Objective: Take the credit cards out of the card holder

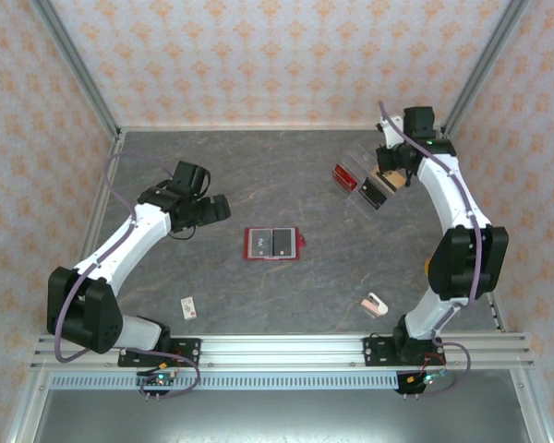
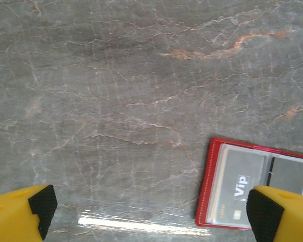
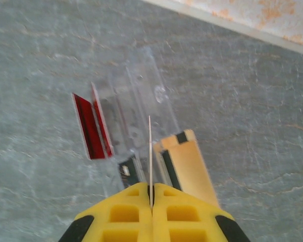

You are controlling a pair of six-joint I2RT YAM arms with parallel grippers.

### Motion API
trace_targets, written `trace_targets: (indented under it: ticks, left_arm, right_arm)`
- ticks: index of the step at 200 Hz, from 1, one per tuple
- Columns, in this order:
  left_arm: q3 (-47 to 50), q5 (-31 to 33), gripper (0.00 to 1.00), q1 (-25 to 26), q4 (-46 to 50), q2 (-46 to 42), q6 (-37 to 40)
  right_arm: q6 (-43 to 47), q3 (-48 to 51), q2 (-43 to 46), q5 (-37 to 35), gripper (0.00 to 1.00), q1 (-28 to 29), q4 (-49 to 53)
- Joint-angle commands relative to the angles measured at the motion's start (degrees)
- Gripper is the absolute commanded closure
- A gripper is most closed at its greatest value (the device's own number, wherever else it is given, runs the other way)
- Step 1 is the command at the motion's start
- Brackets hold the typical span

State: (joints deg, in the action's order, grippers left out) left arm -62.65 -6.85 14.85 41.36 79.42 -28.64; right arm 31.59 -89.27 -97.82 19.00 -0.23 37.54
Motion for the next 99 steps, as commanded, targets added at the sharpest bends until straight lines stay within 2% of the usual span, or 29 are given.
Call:
trace_targets:
  ticks: [1,99]
  left_arm:
    - [-1.7,2.5,0.0,-0.7,3.5,-0.4,3.2]
    - [-2.6,-0.3,0.0,-0.8,3.2,3.4,3.1]
  right_arm:
    - [9.6,-3.0,-1.7,5.1,1.0,-2.2,5.5]
    - [18.9,-14.9,-14.0,1.6,1.0,-5.0,15.3]
